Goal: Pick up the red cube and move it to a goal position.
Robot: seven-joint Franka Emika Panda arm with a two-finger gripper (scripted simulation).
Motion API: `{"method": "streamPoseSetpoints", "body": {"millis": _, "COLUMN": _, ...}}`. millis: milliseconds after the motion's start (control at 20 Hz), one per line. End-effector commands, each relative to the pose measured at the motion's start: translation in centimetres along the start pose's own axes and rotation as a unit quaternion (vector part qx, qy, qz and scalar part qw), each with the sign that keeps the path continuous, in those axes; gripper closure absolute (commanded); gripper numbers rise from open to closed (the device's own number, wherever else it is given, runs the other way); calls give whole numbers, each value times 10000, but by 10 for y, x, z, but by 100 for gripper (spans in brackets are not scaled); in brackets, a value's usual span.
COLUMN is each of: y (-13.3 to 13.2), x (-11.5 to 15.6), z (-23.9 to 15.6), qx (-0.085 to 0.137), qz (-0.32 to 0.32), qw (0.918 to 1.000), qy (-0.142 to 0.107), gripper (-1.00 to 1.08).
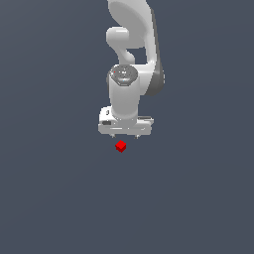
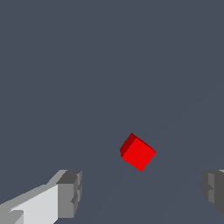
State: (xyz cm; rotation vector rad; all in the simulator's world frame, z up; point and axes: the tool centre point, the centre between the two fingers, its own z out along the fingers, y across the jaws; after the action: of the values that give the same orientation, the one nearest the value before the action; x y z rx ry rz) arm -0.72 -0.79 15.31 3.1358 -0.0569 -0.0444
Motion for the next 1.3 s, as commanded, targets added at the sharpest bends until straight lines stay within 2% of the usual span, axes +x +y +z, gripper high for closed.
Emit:
{"method": "streamPoseSetpoints", "body": {"millis": 0, "y": 0, "x": 0, "z": 0, "qx": 0, "qz": 0, "qw": 10000, "qy": 0, "gripper": -92}}
{"method": "streamPoseSetpoints", "body": {"millis": 400, "y": 3, "x": -2, "z": 11, "qx": 4, "qz": 261, "qw": 9997, "qy": 11, "gripper": -92}}
{"method": "streamPoseSetpoints", "body": {"millis": 750, "y": 9, "x": -6, "z": 39, "qx": 15, "qz": 923, "qw": 9957, "qy": 38, "gripper": -92}}
{"method": "streamPoseSetpoints", "body": {"millis": 950, "y": 14, "x": -10, "z": 63, "qx": 25, "qz": 1491, "qw": 9888, "qy": 62, "gripper": -92}}
{"method": "streamPoseSetpoints", "body": {"millis": 1250, "y": 20, "x": -17, "z": 99, "qx": 40, "qz": 2313, "qw": 9728, "qy": 98, "gripper": -92}}
